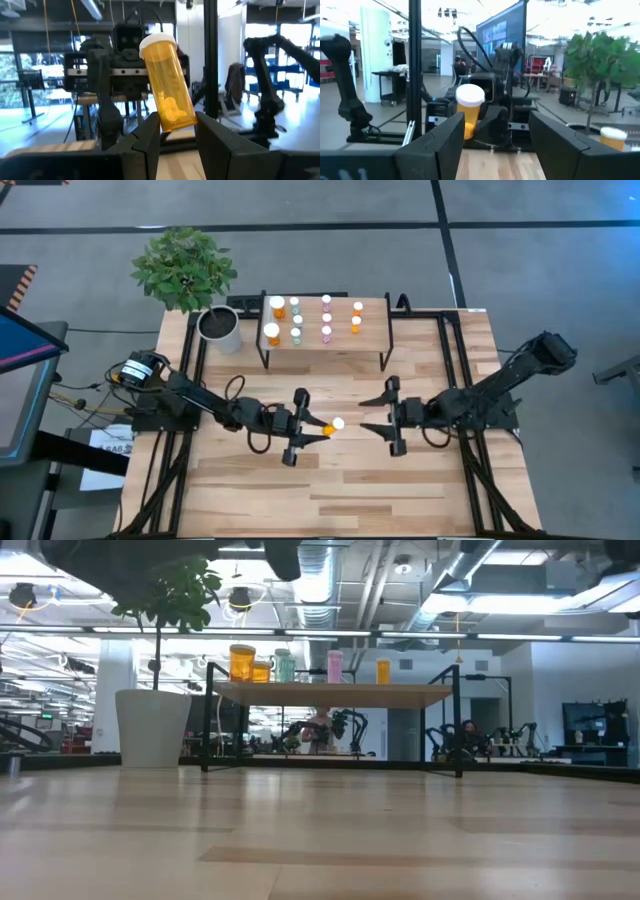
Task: Pick and place medicine bottles onto shelf by color
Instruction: Put the small orange pill bottle on the shelf aligned with the other small orange pill bottles
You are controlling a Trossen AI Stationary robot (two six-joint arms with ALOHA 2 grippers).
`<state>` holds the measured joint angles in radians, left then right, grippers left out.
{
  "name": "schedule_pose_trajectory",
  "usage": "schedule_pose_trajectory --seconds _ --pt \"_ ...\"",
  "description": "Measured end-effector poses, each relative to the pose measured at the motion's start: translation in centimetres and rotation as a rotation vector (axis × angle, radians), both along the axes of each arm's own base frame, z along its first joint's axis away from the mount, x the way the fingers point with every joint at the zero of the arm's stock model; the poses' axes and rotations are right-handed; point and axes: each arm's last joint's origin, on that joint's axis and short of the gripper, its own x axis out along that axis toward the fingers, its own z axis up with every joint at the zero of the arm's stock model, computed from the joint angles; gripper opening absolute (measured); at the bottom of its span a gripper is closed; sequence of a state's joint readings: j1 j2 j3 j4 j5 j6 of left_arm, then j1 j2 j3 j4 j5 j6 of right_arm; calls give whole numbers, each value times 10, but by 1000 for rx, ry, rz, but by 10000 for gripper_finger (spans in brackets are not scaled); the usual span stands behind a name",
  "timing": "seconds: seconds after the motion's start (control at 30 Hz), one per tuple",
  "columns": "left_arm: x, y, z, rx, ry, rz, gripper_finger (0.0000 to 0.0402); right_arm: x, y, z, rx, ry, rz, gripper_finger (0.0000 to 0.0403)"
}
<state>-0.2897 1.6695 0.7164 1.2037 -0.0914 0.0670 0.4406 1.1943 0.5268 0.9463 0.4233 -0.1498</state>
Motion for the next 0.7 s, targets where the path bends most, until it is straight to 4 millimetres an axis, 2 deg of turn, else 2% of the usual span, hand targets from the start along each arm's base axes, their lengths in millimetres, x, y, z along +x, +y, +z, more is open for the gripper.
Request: schedule_pose_trajectory --seconds 0.2,0.47,0.7 --pt "1 0 -4 -8 48 -5 96 12 0 -17 55 51 12 244" --pt "2 0 -6 -5 72 -5 96 19 3 -18 118 5 39 244" --pt "2 0 -6 -6 73 -4 96 46 2 -19 178 36 22 244"
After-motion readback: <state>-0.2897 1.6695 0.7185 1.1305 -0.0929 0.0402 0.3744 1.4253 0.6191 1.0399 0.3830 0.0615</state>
